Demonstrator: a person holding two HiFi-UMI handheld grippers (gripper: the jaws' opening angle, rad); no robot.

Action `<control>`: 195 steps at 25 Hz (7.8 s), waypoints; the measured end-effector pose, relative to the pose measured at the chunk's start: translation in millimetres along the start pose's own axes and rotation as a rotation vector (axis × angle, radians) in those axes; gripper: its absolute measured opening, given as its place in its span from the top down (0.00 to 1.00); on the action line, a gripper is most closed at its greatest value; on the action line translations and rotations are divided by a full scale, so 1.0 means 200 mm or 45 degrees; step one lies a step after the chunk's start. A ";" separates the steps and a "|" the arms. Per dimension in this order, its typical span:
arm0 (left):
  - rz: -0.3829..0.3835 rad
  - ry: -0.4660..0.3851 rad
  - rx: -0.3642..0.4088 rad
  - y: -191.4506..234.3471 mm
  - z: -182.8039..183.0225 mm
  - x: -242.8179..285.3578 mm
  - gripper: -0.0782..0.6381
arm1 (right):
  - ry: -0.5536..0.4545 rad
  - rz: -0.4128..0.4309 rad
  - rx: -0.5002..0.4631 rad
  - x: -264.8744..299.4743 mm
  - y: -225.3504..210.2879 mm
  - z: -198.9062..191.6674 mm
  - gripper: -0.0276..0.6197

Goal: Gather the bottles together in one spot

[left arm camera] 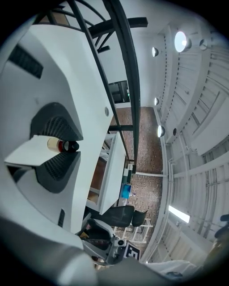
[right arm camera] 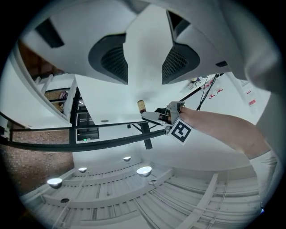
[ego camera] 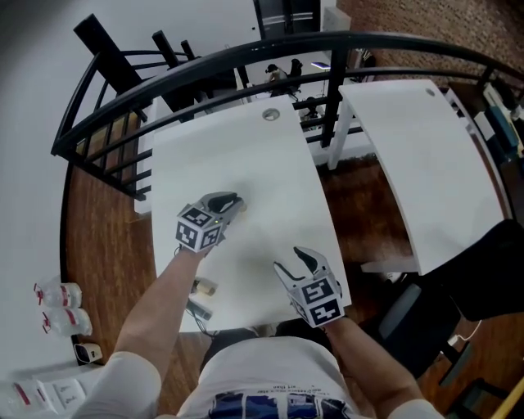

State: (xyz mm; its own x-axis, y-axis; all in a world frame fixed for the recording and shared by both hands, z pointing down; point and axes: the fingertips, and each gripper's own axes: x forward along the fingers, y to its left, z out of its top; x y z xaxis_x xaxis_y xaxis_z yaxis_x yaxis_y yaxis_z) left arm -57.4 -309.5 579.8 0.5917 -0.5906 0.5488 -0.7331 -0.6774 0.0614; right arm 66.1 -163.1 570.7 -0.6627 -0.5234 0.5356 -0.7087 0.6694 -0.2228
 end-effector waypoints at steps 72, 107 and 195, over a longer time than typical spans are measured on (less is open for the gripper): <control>0.154 -0.352 -0.543 -1.06 -0.57 -1.93 0.69 | 0.000 -0.141 -0.097 -0.67 1.01 -0.14 0.55; 0.161 0.069 -0.696 -0.82 -0.87 -1.33 0.56 | 0.066 -0.042 -0.099 -0.48 0.87 -0.18 0.55; -0.008 -0.049 -0.251 -0.34 0.07 -0.68 0.79 | -0.122 0.153 -0.136 -0.17 0.37 0.03 0.57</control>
State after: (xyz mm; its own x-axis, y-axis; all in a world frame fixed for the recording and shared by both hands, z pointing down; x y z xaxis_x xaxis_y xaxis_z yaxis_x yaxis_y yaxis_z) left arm -83.3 -189.7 490.4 0.6059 -0.6056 0.5159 -0.7786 -0.5843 0.2287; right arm 34.8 -97.6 531.2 -0.7646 -0.4806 0.4293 -0.5968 0.7796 -0.1901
